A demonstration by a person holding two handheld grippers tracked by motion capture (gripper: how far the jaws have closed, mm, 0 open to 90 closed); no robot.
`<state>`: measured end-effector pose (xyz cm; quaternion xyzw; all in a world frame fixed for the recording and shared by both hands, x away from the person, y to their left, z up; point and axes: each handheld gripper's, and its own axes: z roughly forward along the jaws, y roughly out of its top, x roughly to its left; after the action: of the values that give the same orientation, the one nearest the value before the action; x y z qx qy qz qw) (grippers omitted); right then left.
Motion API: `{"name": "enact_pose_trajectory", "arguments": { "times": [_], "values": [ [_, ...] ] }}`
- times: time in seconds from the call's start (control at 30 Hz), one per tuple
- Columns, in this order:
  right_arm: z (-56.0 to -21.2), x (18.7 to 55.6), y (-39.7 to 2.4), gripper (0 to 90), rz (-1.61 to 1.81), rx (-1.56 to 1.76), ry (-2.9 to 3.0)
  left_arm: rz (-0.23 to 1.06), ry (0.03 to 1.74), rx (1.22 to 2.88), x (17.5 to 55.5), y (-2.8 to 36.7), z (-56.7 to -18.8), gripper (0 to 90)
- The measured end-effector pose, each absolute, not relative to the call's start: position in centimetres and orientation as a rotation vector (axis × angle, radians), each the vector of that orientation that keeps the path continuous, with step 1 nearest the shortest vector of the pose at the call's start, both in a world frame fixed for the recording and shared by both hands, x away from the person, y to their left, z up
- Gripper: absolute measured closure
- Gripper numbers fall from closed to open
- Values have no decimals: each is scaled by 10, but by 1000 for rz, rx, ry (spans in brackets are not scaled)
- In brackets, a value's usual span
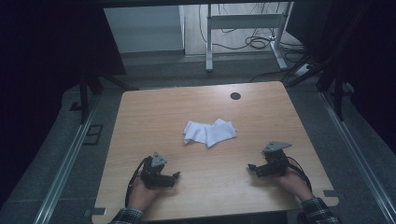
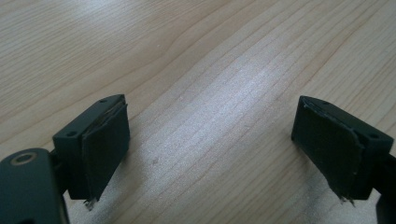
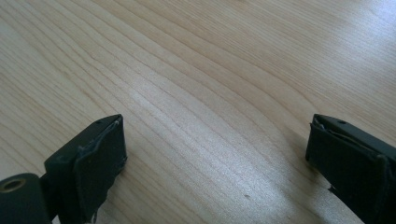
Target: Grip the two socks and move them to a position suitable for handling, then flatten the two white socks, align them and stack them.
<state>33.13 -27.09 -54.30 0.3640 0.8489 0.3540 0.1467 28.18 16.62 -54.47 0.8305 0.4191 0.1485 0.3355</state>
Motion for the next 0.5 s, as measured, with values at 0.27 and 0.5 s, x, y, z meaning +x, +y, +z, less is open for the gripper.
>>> {"name": "enact_pose_trajectory", "arguments": {
  "times": [0.27, 0.5],
  "values": [
    [-543, 331, -271, 44, 1019, 1046, 2444, 387, 1093, 2167, 282, 166, -545, 116],
    [-543, 332, -271, 45, 1020, 1040, 2446, 388, 1094, 2166, 282, 166, -545, 115]
  ]
}}
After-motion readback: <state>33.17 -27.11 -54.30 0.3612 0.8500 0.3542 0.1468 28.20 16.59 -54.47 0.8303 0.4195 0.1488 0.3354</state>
